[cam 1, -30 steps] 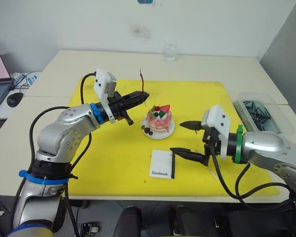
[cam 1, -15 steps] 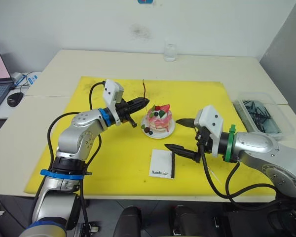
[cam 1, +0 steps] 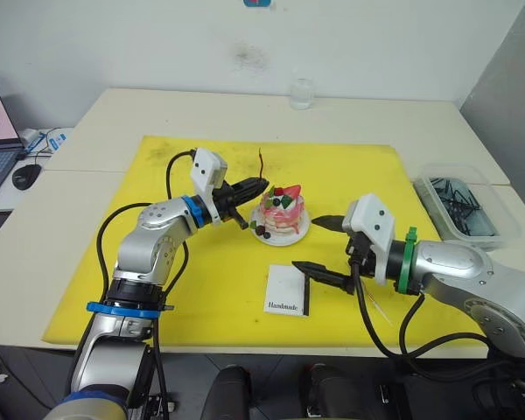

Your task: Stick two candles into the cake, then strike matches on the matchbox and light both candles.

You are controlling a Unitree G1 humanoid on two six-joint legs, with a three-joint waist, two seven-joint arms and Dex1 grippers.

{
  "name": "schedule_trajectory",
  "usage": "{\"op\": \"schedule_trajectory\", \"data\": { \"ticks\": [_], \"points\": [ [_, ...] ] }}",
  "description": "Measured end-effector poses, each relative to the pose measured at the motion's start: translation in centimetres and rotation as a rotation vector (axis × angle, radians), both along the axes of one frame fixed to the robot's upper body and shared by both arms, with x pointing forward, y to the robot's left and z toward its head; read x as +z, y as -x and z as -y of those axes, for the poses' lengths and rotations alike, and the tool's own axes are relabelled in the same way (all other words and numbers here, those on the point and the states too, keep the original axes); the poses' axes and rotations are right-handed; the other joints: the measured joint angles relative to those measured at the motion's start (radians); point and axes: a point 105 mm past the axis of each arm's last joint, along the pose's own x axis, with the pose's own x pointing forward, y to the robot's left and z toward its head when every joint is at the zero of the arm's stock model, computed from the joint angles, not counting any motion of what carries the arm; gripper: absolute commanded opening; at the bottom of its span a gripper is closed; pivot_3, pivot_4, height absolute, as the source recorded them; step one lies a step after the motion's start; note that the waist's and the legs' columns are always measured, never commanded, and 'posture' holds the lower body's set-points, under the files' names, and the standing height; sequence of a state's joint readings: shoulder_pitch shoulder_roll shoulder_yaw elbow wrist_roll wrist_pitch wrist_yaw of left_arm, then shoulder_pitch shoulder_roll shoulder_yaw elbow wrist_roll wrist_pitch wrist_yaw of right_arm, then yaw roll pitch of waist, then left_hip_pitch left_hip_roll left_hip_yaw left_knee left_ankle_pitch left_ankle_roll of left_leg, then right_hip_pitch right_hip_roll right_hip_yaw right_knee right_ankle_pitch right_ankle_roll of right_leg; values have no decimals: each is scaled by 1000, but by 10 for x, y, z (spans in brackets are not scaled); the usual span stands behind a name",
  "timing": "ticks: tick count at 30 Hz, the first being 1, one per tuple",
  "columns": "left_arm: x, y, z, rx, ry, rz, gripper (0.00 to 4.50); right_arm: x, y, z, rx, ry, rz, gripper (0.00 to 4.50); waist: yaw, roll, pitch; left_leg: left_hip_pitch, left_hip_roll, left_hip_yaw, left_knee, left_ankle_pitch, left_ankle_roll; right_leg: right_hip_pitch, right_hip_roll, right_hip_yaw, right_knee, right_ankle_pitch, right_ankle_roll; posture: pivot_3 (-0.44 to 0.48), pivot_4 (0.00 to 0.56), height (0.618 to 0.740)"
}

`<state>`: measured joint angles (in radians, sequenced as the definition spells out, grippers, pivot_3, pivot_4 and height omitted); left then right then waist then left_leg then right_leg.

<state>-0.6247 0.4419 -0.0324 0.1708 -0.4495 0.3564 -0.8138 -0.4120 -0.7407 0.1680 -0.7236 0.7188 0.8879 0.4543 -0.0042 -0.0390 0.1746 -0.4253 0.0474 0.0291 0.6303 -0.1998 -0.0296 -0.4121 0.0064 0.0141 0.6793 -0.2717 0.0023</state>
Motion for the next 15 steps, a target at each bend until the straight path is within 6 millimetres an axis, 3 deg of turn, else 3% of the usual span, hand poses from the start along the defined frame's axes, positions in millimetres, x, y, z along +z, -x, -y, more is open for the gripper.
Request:
{"op": "schedule_trajectory", "data": {
  "ticks": [15],
  "points": [
    [-12,-1,6,16,-29,52,0,0,-2,-1,-11,-2,13,4484,0,0,0,0,0,0,0,0,0,0,0,0,0,0,0,0,150,740]
  ]
}}
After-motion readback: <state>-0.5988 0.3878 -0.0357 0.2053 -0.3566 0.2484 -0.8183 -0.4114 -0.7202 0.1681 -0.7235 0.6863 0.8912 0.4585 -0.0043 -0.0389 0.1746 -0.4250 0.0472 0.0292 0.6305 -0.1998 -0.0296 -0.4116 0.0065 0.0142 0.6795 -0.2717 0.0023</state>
